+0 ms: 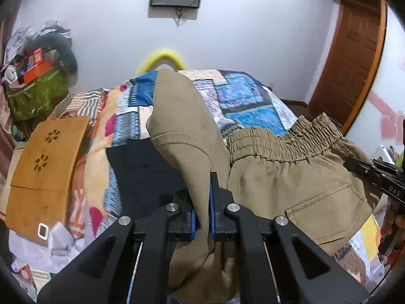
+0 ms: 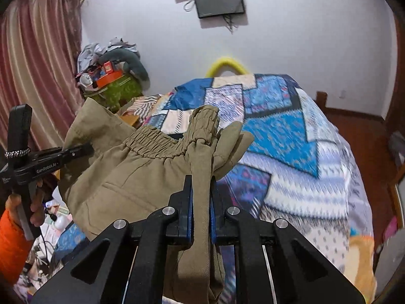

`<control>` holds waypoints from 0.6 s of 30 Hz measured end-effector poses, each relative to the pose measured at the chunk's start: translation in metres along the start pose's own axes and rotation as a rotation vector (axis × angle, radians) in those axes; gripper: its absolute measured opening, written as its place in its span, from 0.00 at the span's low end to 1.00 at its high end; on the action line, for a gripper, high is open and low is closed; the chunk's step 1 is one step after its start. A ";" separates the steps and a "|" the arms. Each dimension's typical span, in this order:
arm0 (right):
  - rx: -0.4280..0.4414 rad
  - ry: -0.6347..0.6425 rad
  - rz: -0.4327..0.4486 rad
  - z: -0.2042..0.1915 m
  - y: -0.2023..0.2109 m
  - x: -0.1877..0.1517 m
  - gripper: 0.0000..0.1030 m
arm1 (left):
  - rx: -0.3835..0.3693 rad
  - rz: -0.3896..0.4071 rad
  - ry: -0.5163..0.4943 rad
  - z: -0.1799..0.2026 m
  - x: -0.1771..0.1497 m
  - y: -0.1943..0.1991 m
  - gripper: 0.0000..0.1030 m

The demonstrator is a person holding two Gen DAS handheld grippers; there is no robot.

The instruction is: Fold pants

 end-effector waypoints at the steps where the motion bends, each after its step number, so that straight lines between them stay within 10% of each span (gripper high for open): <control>1: 0.004 0.010 -0.002 -0.001 -0.009 0.005 0.08 | 0.012 0.002 0.005 -0.009 0.004 -0.006 0.07; 18: 0.047 0.082 -0.093 -0.004 -0.163 0.045 0.09 | 0.176 -0.066 0.100 -0.106 0.017 -0.129 0.07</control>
Point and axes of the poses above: each gripper's, at about its wrist camera, not at the fingertips, and y roughly against the way its jaws point, z to its right, x to its top, the point moved 6 cm from there along -y, roughly the way its jaws point, and after that the axes turned 13 degrees about x, right-handed, at the moved point
